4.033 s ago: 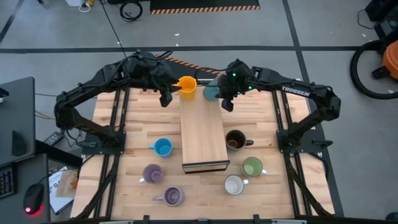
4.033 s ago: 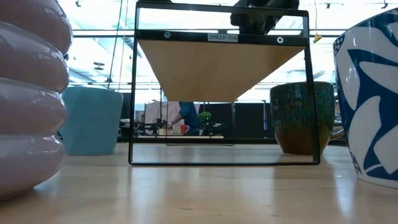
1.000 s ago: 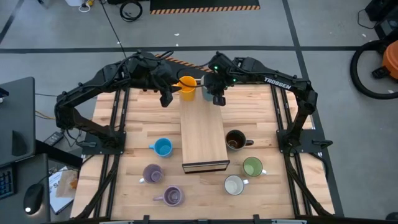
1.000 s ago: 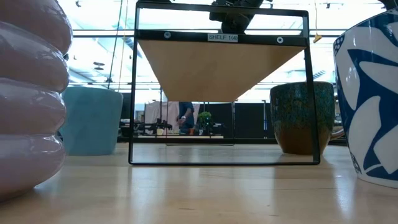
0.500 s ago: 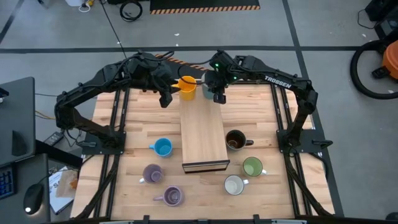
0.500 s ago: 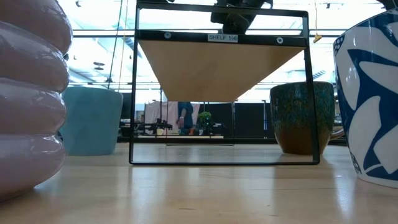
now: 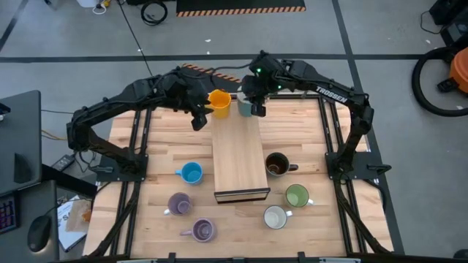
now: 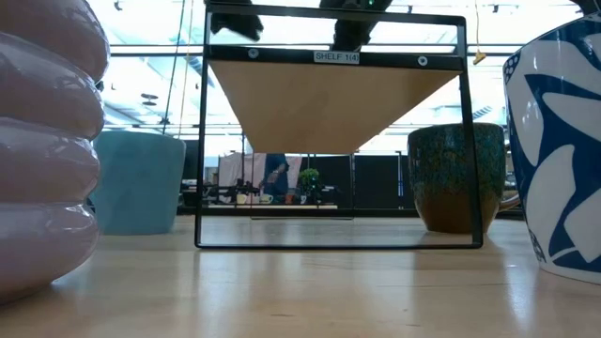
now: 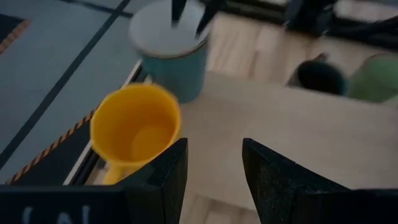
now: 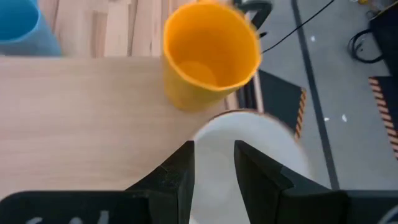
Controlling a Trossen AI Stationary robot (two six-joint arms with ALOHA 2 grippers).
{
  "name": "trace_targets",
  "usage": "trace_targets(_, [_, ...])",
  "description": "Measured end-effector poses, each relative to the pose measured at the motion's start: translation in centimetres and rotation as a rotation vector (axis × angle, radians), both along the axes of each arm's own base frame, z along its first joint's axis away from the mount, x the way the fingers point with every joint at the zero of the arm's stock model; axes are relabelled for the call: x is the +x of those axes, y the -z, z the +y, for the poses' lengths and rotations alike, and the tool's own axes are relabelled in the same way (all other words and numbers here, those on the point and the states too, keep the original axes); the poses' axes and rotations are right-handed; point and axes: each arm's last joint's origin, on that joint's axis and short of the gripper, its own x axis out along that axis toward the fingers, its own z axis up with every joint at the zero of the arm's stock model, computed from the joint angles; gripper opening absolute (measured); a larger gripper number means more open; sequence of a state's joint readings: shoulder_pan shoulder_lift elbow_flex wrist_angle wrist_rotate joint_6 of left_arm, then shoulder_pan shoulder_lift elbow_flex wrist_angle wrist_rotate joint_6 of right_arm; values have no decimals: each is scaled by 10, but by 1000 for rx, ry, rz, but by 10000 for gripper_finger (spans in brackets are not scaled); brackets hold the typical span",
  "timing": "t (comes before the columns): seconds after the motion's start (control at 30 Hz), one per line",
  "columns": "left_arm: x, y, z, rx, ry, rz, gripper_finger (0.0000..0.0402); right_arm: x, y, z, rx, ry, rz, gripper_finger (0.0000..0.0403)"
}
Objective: Place coffee mugs
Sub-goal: Adjust the yellow cup on the shelf
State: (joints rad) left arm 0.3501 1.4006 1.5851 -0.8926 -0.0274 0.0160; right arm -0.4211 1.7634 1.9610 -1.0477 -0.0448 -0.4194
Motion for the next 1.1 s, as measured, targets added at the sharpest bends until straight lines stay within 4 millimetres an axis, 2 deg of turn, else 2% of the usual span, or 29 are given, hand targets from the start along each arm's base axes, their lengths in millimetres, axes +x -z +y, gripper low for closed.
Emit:
trace_targets(0.1, [0, 12, 3, 8, -42, 48, 160, -3, -7, 0, 2, -2, -11, 119])
trace_targets(0.27, [-2, 19, 5, 22, -78, 97, 160, -8, -9, 2, 2, 4, 38, 119])
trace_targets(0.47, [-10, 23, 12, 61, -97, 184, 160, -27, -10, 0, 26, 34, 135, 119])
trace_targets(0.83, [-22, 24, 39, 4, -10, 161, 160, -74, -52, 13, 15, 124, -9, 118])
trace_targets(1.1, [-33, 69, 57, -63, 0, 233, 160, -105, -77, 28, 19, 159, -115, 118])
